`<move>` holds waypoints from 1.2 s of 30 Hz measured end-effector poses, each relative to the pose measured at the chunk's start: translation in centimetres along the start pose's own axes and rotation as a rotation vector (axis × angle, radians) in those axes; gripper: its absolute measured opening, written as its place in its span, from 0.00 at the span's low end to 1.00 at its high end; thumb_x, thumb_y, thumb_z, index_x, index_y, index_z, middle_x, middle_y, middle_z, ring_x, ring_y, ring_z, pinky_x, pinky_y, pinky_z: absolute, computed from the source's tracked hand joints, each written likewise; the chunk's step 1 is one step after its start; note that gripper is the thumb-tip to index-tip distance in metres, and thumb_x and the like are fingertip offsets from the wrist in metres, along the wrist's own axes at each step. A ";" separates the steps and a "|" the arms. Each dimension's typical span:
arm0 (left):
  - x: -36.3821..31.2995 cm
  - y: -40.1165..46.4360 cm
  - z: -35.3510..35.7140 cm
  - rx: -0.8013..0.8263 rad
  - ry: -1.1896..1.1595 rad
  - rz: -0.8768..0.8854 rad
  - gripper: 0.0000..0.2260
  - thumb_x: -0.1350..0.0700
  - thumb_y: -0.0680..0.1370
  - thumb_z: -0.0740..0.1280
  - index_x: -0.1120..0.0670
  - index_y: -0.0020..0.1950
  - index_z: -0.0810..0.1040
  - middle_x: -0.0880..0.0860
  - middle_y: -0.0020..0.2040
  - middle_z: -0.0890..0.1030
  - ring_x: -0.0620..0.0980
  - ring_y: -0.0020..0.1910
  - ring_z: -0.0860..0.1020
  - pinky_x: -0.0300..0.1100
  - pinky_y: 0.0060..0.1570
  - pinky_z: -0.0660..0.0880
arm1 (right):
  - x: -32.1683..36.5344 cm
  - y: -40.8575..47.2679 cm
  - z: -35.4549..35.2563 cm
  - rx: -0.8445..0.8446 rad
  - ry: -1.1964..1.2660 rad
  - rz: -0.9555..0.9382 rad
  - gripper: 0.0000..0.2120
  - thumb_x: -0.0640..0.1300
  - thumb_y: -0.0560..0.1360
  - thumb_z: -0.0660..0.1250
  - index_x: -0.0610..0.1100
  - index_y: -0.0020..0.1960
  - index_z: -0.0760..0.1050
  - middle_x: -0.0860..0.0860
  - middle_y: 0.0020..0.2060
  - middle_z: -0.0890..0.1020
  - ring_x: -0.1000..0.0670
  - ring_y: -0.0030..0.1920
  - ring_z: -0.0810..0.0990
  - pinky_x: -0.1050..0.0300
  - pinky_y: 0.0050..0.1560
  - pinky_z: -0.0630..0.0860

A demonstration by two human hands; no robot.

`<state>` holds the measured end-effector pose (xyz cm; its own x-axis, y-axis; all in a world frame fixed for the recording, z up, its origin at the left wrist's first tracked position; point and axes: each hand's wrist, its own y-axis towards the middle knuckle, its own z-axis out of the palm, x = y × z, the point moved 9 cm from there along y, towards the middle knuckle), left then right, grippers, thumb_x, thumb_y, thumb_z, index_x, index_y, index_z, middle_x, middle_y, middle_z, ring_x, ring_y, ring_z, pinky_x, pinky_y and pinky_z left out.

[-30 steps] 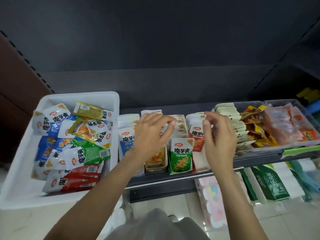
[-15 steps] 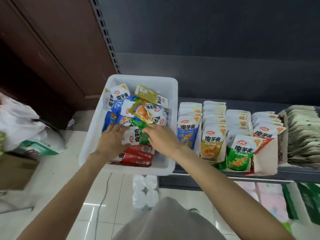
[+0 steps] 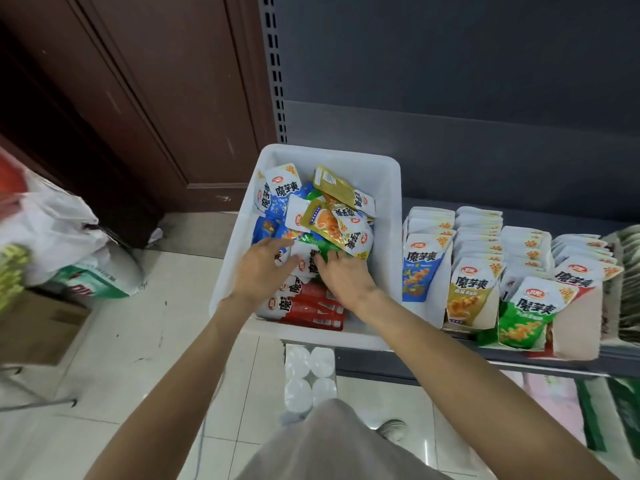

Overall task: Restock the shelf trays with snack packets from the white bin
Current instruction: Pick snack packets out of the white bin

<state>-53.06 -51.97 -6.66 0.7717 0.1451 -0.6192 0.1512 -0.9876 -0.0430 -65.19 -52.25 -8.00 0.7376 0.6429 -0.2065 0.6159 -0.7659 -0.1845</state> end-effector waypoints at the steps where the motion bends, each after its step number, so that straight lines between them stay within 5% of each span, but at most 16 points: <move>1: -0.1 -0.3 -0.9 -0.063 -0.136 -0.023 0.13 0.50 0.77 0.66 0.51 0.61 0.78 0.51 0.60 0.78 0.46 0.55 0.76 0.40 0.54 0.72 | -0.1 -0.2 -0.5 -0.057 0.029 0.020 0.16 0.38 0.76 0.62 0.40 0.63 0.68 0.43 0.51 0.79 0.45 0.49 0.80 0.56 0.36 0.71; 3: -0.3 -1.1 -1.9 -0.135 -0.422 -0.080 0.09 0.51 0.78 0.64 0.49 0.57 0.79 0.48 0.57 0.80 0.43 0.53 0.77 0.42 0.54 0.75 | -1.7 -0.8 -1.8 -0.183 0.149 0.141 0.11 0.44 0.74 0.66 0.42 0.55 0.74 0.45 0.39 0.82 0.46 0.37 0.82 0.58 0.30 0.71; 5: -0.3 -2.2 -1.9 -0.157 -0.696 -0.189 0.06 0.51 0.78 0.65 0.46 0.53 0.78 0.45 0.55 0.80 0.44 0.55 0.78 0.43 0.54 0.76 | -4.3 -1.7 -2.0 -0.252 0.490 0.313 0.09 0.44 0.79 0.61 0.42 0.56 0.75 0.44 0.38 0.82 0.43 0.38 0.81 0.54 0.34 0.74; 10: -2.5 -4.0 0.9 0.165 -0.969 -0.320 0.17 0.44 0.74 0.69 0.50 0.59 0.77 0.48 0.55 0.82 0.46 0.53 0.81 0.43 0.55 0.77 | -6.6 -5.7 -1.6 -0.251 1.893 0.543 0.04 0.40 0.78 0.64 0.45 0.51 0.77 0.46 0.50 0.83 0.47 0.50 0.82 0.52 0.51 0.78; 13: -6.3 -5.0 1.5 0.324 -0.973 -0.195 0.16 0.48 0.71 0.69 0.50 0.58 0.78 0.51 0.52 0.83 0.47 0.50 0.82 0.38 0.45 0.78 | -7.0 -8.0 -2.7 -0.283 2.045 0.511 0.06 0.40 0.78 0.65 0.47 0.52 0.78 0.50 0.48 0.84 0.51 0.48 0.83 0.56 0.47 0.80; 18: -11.4 -5.3 2.5 0.373 -0.655 0.013 0.16 0.58 0.69 0.74 0.44 0.52 0.74 0.49 0.39 0.82 0.42 0.41 0.82 0.38 0.44 0.79 | -11.0 -11.8 -3.8 -0.484 1.978 0.551 0.14 0.32 0.75 0.66 0.45 0.57 0.74 0.49 0.47 0.85 0.50 0.49 0.83 0.53 0.47 0.80; 20: -13.7 -5.6 3.4 0.405 -0.542 0.092 0.18 0.59 0.70 0.74 0.39 0.49 0.73 0.47 0.39 0.80 0.40 0.39 0.81 0.34 0.42 0.78 | -13.6 -14.5 -4.5 -0.613 1.922 0.582 0.15 0.31 0.74 0.67 0.46 0.56 0.73 0.52 0.43 0.85 0.53 0.45 0.84 0.60 0.41 0.78; 22: -16.0 -5.9 4.8 0.429 -0.452 0.194 0.17 0.56 0.70 0.75 0.37 0.48 0.74 0.46 0.41 0.80 0.45 0.41 0.82 0.39 0.45 0.79 | -16.3 -17.6 -5.1 -0.711 1.779 0.589 0.15 0.33 0.73 0.69 0.48 0.55 0.74 0.48 0.41 0.85 0.49 0.42 0.83 0.57 0.41 0.79; 25: -20.2 -6.6 7.8 0.450 -0.385 0.320 0.12 0.55 0.71 0.74 0.46 0.51 0.76 0.45 0.39 0.81 0.46 0.38 0.82 0.41 0.44 0.78 | -19.6 -22.5 -5.8 -0.800 1.514 0.595 0.15 0.36 0.72 0.71 0.54 0.51 0.76 0.40 0.43 0.83 0.37 0.43 0.80 0.44 0.44 0.77; 27: -23.7 -7.0 9.7 0.410 -0.340 0.408 0.12 0.54 0.71 0.74 0.49 0.52 0.76 0.42 0.38 0.78 0.44 0.37 0.81 0.36 0.42 0.76 | -21.6 -25.9 -5.8 -0.858 1.355 0.656 0.15 0.37 0.73 0.71 0.56 0.50 0.74 0.48 0.46 0.83 0.39 0.42 0.81 0.46 0.44 0.77; 30: -28.4 -7.7 12.4 0.345 -0.268 0.543 0.11 0.55 0.73 0.73 0.51 0.52 0.75 0.41 0.40 0.77 0.43 0.37 0.80 0.30 0.39 0.71 | -24.2 -30.2 -5.5 -0.843 1.044 0.753 0.12 0.41 0.76 0.68 0.56 0.53 0.74 0.52 0.39 0.81 0.45 0.35 0.79 0.51 0.38 0.76; 36: -30.7 -8.5 18.8 0.363 -0.158 0.590 0.10 0.56 0.73 0.72 0.56 0.51 0.76 0.52 0.46 0.83 0.51 0.42 0.82 0.46 0.42 0.80 | -25.9 -32.9 -2.9 -0.723 0.730 0.786 0.05 0.39 0.77 0.66 0.44 0.52 0.77 0.53 0.35 0.79 0.51 0.34 0.78 0.60 0.35 0.70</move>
<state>-89.67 -49.20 -1.97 0.5581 -0.4031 -0.7252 -0.5010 -0.8605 0.0928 -103.73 -43.73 6.18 0.8062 0.0425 0.5901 -0.2097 -0.9122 0.3521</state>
